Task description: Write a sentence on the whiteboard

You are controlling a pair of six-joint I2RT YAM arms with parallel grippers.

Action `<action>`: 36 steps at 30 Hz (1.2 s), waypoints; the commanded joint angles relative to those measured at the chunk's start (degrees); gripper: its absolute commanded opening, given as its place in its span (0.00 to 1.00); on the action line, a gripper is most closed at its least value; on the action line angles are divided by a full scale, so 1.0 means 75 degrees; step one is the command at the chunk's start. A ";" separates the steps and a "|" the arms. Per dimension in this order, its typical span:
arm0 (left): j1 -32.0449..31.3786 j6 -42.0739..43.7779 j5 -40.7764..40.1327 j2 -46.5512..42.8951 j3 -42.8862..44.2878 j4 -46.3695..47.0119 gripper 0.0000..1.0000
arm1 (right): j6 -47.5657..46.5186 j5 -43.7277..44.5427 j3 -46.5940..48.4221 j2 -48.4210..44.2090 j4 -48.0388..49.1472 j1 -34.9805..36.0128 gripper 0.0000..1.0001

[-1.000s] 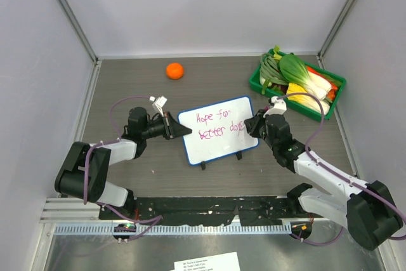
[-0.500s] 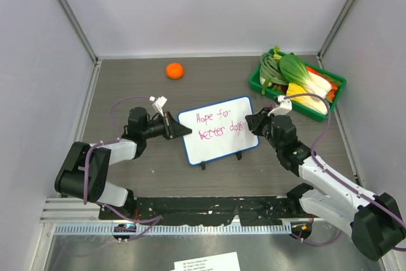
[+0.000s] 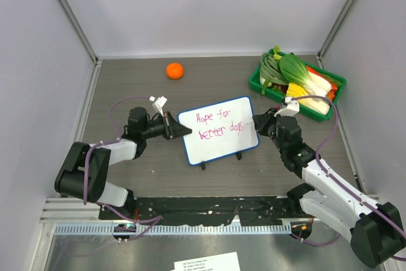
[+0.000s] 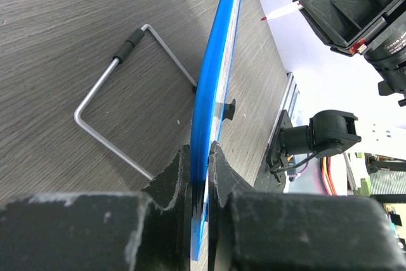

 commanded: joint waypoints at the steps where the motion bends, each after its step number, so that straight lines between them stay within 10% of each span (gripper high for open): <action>1: -0.0056 0.1035 -0.1215 0.0180 -0.0226 -0.1229 0.00 | -0.0043 0.0107 -0.0048 0.0073 0.0243 -0.0042 0.01; 21: -0.0056 0.1035 -0.1227 0.0180 -0.0226 -0.1241 0.00 | -0.0148 0.0165 -0.0154 0.1187 0.0771 -0.0030 0.01; 36: -0.0056 0.1035 -0.1274 0.0145 -0.0215 -0.1264 0.00 | 0.0039 0.0060 0.0033 -0.0382 0.0045 -0.0030 0.01</action>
